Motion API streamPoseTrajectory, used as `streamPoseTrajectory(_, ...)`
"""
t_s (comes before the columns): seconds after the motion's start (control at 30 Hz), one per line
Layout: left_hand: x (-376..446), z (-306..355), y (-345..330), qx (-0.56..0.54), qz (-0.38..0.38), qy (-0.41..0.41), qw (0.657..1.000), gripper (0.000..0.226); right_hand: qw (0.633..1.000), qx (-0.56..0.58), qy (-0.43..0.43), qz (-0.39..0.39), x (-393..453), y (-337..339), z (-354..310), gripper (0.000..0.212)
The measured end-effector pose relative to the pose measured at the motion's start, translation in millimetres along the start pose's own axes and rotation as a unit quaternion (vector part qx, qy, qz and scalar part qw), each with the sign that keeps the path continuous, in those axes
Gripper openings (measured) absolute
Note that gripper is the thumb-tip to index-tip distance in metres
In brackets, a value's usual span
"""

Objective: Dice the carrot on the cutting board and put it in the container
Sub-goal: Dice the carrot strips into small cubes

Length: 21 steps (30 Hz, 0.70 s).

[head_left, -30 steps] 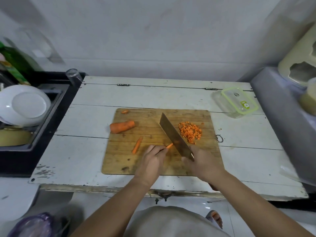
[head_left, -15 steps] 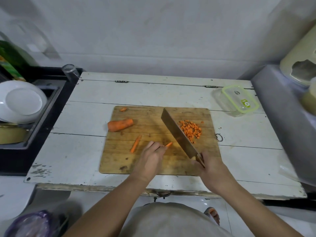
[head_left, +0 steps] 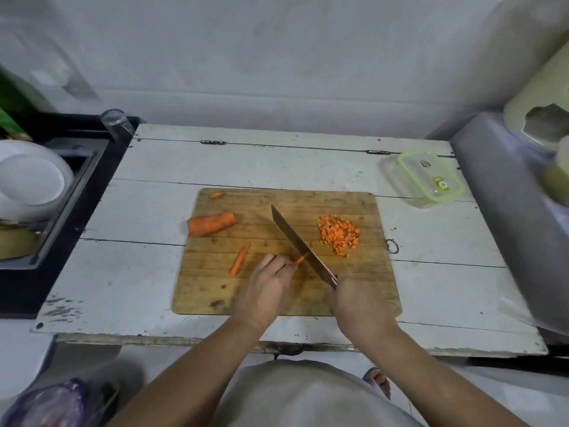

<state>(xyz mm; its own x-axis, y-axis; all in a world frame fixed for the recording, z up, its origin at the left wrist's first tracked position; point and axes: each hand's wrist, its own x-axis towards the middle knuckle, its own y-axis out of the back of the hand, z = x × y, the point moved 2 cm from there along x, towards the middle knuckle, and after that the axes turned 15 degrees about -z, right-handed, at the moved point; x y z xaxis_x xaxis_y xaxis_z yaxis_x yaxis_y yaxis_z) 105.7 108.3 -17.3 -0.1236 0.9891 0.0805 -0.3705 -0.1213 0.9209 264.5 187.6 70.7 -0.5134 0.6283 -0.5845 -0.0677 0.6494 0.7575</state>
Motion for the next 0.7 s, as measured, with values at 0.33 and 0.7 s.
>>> streamPoseTrajectory(0.33, -1, 1, 1, -0.009, 0.009, 0.002, 1.000, 0.028, 1.000, 0.024, 0.007, 0.005, -19, -3, 17, 0.033)
streamPoseTrajectory(0.7, -1, 4, 5, -0.021, 0.017, 0.007, 1.000, 0.021, 0.999, 0.031, 0.003, 0.035, 4, 8, 2, 0.033)
